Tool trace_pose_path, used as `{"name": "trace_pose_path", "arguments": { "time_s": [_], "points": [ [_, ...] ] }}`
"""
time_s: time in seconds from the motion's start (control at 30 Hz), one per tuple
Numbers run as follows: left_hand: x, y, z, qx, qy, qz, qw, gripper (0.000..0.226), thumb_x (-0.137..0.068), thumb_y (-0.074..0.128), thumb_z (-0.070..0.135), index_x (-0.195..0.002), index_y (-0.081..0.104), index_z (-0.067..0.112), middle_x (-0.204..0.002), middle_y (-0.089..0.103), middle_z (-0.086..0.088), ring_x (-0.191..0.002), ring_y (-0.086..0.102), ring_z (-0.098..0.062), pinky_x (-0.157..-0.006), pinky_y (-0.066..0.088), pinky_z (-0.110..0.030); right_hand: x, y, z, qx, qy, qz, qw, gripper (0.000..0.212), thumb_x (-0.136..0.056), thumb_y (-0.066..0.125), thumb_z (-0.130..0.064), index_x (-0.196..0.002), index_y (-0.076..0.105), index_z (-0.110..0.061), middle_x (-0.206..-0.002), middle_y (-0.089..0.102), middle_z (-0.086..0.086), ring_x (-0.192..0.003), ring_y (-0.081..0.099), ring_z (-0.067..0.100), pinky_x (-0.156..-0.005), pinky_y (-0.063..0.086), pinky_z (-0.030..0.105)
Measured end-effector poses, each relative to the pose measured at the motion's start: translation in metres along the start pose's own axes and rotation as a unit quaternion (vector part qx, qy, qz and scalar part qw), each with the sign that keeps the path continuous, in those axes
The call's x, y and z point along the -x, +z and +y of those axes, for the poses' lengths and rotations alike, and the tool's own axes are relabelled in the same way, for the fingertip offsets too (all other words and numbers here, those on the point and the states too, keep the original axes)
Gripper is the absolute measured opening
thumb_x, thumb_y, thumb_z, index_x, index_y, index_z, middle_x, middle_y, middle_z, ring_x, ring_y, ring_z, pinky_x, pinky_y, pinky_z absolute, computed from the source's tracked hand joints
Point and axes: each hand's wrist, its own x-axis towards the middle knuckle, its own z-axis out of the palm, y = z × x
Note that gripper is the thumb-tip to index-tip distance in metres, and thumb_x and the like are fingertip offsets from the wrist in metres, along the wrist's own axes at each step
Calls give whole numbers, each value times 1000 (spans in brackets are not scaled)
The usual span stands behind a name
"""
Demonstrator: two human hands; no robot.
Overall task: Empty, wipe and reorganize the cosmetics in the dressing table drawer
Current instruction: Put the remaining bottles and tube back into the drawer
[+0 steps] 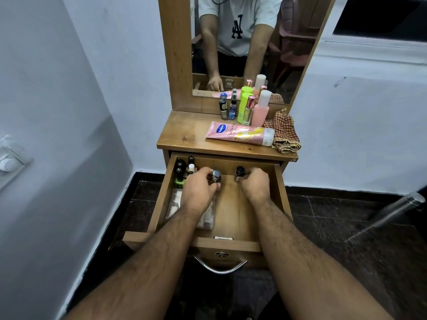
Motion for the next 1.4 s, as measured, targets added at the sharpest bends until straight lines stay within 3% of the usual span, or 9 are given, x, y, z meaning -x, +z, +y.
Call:
{"name": "trace_pose_path", "arguments": {
  "time_s": [0.13,0.37,0.5,0.67,0.83,1.17,1.4],
  "points": [
    [-15,8,8,2,-13,10,1000,38,-82,78,24,-118,66,21,-100,72,1,-93,66,-15,-84,56,-33,0,0,3,-4,-8,-6,1000,34,-87,74,-19,-119,68,-12,-111,72,5,-107,66,19,-98,51,34],
    [-37,29,15,-4,-11,-5,1000,45,-81,79,20,-124,66,19,-110,72,0,-101,66,-17,-90,54,-33,1,2,5,5,-33,-6,999,28,-90,70,-18,-117,67,-16,-109,71,3,-106,66,19,-97,52,37],
    [-45,36,12,-15,-7,-19,1000,29,-79,78,18,-107,72,21,-98,75,-1,-95,68,-20,-84,55,-32,-3,6,6,11,-35,-20,999,24,-91,68,-20,-115,66,-21,-109,70,-1,-107,65,17,-96,51,36],
    [-46,38,9,-50,-1,-19,999,28,-82,77,21,-109,72,20,-102,74,-7,-99,67,-25,-83,51,-29,-3,8,7,17,-36,-20,999,22,-92,67,-22,-114,66,-20,-111,70,0,-107,65,15,-94,50,33],
    [-44,35,9,-81,-10,-14,997,25,-82,76,23,-106,72,17,-100,73,-12,-99,66,-31,-82,51,-34,-1,7,4,16,-28,-24,999,25,-93,67,-22,-117,65,-18,-114,69,1,-110,63,17,-97,48,33],
    [-40,33,12,-101,-20,-13,995,12,-86,73,23,-96,74,17,-92,73,-9,-93,67,-28,-78,54,-36,2,5,0,16,-28,-11,999,32,-93,67,-21,-124,64,-13,-121,68,5,-115,62,19,-99,47,33],
    [-41,33,13,-90,-25,-19,995,14,-85,74,25,-96,74,16,-92,73,-11,-95,67,-30,-79,53,-36,1,10,2,49,-37,2,998,23,-94,66,-25,-114,70,-17,-109,72,3,-105,66,20,-92,50,33]
  ]
}}
